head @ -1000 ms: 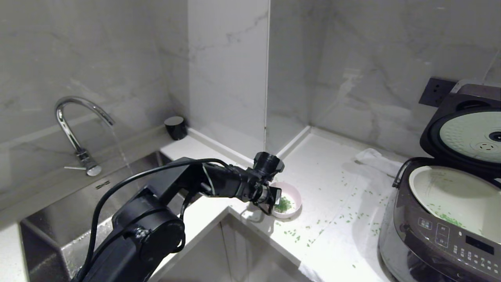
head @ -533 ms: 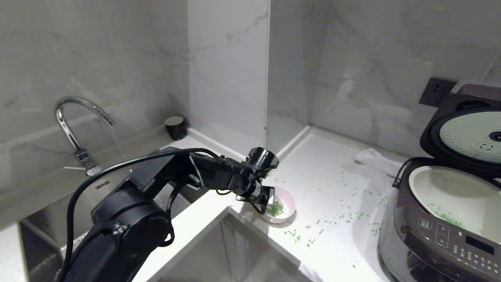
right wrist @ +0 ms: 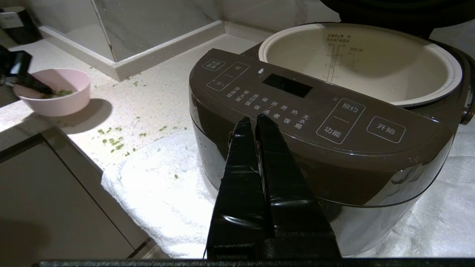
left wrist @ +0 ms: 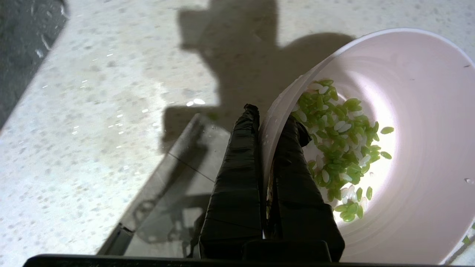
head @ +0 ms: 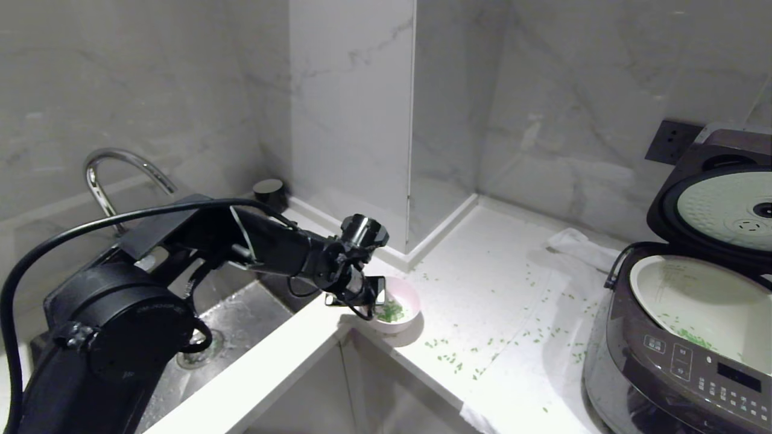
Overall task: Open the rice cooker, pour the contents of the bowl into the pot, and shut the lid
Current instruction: Fill a bowl with water from the tap
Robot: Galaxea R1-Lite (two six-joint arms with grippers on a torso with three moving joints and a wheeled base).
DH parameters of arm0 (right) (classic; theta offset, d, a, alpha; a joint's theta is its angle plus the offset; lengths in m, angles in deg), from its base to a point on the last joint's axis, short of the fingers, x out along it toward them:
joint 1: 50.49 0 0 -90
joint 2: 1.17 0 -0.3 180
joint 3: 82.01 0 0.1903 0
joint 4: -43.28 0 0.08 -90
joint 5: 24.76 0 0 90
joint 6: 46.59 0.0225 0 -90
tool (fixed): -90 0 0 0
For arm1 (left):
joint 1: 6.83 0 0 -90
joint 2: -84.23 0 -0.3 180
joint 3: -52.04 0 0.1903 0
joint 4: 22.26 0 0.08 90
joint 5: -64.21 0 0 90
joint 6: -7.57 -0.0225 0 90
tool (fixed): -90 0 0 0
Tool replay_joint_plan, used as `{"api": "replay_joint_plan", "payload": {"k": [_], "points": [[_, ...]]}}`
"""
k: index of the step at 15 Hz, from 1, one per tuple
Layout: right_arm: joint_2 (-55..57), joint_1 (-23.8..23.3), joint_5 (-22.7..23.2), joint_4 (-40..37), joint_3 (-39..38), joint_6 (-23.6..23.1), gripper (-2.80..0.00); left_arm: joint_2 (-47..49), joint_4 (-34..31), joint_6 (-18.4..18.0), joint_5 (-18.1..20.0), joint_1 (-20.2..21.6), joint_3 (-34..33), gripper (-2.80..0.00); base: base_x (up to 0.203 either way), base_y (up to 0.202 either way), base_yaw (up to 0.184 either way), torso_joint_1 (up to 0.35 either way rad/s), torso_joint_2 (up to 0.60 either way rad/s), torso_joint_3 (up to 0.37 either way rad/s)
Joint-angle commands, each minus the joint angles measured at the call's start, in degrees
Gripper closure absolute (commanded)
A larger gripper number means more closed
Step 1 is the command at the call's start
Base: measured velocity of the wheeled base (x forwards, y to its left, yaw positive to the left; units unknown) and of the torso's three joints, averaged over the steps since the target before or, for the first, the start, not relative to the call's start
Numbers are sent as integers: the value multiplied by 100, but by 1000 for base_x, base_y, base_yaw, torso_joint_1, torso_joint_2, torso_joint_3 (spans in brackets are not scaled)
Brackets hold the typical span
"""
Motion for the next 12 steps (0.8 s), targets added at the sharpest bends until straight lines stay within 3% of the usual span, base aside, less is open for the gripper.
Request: {"api": "replay_joint_plan", "payload": {"k": [1, 3, 6, 8, 12], "points": [[0, 0, -1, 2, -9, 2, 0, -559, 239, 262, -132, 348, -725, 0, 0, 0, 0, 0, 0, 0], [0, -3, -1, 2, -9, 2, 0, -825, 411, 579, -308, 868, -1217, 0, 0, 0, 0, 0, 0, 0], [0, -3, -1, 2, -9, 2, 0, -924, 465, 670, -334, 1895, -1358, 0, 0, 0, 0, 0, 0, 0], [0, -3, -1, 2, -9, 2, 0, -896, 472, 678, -332, 2546, -1272, 0, 0, 0, 0, 0, 0, 0], [0, -3, -1, 2, -9, 2, 0, -480, 474, 681, -382, 3296, -587, 0, 0, 0, 0, 0, 0, 0]]}}
